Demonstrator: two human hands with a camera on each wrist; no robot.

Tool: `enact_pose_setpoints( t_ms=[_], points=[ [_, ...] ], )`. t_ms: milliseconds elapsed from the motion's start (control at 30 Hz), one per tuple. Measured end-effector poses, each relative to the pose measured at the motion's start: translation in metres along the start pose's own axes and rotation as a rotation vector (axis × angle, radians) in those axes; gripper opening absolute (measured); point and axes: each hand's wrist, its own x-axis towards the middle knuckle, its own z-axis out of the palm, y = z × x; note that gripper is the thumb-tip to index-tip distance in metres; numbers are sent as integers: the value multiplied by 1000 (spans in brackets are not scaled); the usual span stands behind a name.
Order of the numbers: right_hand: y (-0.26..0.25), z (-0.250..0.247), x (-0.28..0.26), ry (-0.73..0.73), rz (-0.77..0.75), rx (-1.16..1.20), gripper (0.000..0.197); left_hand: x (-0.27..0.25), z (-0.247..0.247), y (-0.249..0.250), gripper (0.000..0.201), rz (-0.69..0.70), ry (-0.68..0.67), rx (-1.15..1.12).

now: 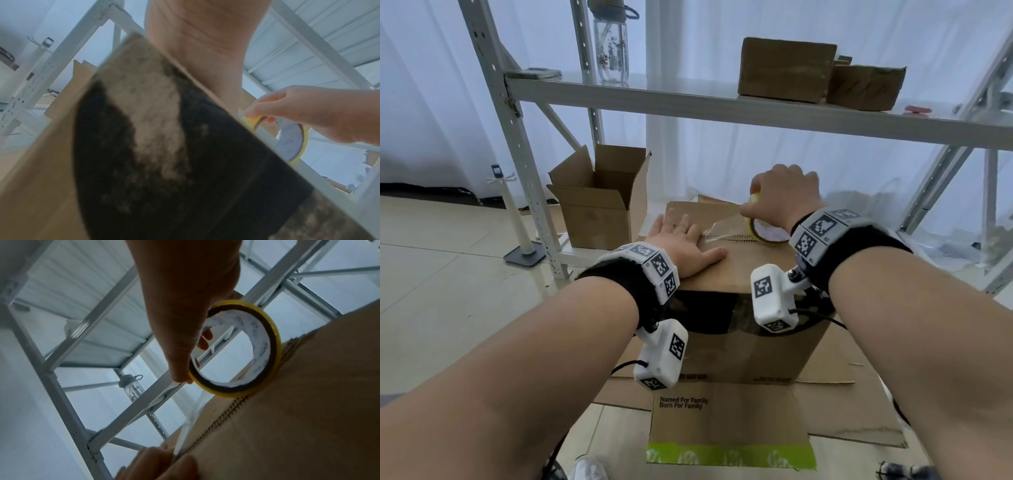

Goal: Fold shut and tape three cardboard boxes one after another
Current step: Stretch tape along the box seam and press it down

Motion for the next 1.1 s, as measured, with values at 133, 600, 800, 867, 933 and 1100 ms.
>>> enact_pose_setpoints(
  t_ms=[133, 600, 800, 867, 933, 1100],
  points=[
    [17, 7, -1, -26, 151, 305, 77, 5, -6, 3, 83, 35, -77, 20],
    [26, 35, -9, 82, 211, 744, 71, 17, -8, 60, 100, 59, -191, 43],
    [20, 28, -8, 50, 226, 729, 67, 11, -6, 45, 96, 109, -143, -9],
    [18, 24, -11, 42, 247, 729, 71, 7, -7, 26, 98, 55, -112, -5],
    [19, 22, -14, 50, 263, 770, 82, 3, -8, 10, 102, -20, -100, -10],
    [39, 31, -32, -9, 329, 1052, 79, -1, -5, 0, 106, -97, -74, -157]
  ],
)
